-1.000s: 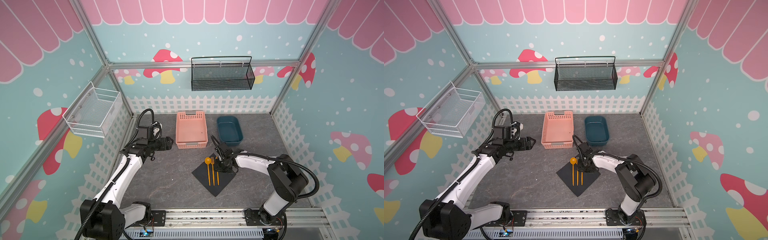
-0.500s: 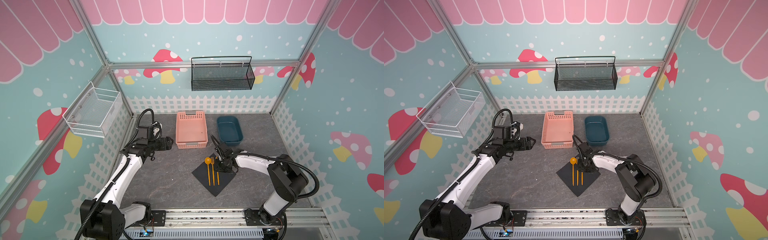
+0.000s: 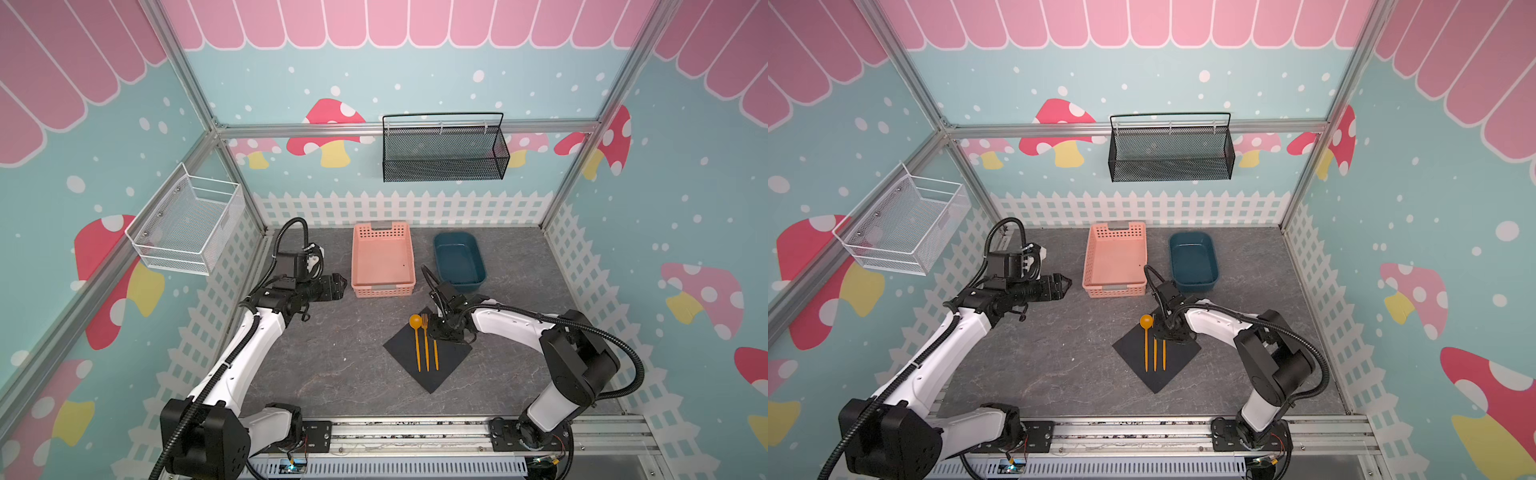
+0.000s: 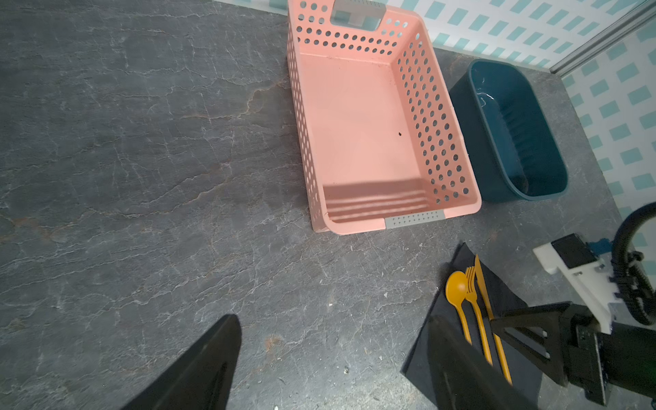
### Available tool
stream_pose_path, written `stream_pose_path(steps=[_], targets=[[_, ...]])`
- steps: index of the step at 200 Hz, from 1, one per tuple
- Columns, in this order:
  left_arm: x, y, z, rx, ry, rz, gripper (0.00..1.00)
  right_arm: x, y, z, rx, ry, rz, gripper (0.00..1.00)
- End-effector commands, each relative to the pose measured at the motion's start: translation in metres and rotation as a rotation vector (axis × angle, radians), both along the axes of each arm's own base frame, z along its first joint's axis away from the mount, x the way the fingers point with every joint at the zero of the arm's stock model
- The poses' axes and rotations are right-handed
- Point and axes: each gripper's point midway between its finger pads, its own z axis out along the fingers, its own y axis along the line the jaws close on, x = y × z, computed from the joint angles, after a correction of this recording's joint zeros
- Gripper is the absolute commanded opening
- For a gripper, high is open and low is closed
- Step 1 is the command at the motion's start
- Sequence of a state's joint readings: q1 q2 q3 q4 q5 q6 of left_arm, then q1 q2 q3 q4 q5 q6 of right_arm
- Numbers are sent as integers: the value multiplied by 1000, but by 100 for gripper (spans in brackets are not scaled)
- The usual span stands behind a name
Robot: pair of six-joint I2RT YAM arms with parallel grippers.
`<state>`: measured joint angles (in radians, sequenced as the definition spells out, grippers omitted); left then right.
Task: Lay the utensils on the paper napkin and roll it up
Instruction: 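Raise the open right gripper away from the utensils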
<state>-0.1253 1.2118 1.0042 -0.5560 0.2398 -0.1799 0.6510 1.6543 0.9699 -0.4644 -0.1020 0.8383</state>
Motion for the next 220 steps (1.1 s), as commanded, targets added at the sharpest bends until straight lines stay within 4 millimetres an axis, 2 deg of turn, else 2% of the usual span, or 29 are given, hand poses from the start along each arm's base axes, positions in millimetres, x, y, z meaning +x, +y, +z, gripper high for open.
stream_pose_path(steps=[1, 29, 45, 140, 220], targets=[[1, 0, -1, -12, 0, 2, 84, 0, 5, 5, -3, -1, 9, 51], [1, 1, 0, -9, -3, 3, 84, 0, 5, 1, -17, 7, 13, 59], [1, 1, 1, -8, -5, 4, 84, 0, 5, -1, -27, 9, 16, 60], [1, 2, 0, -4, -4, 7, 84, -2, 0, -20, -81, 39, 20, 58], [2, 1, 0, -4, -3, 5, 84, -3, 0, -21, -84, 43, 20, 54]])
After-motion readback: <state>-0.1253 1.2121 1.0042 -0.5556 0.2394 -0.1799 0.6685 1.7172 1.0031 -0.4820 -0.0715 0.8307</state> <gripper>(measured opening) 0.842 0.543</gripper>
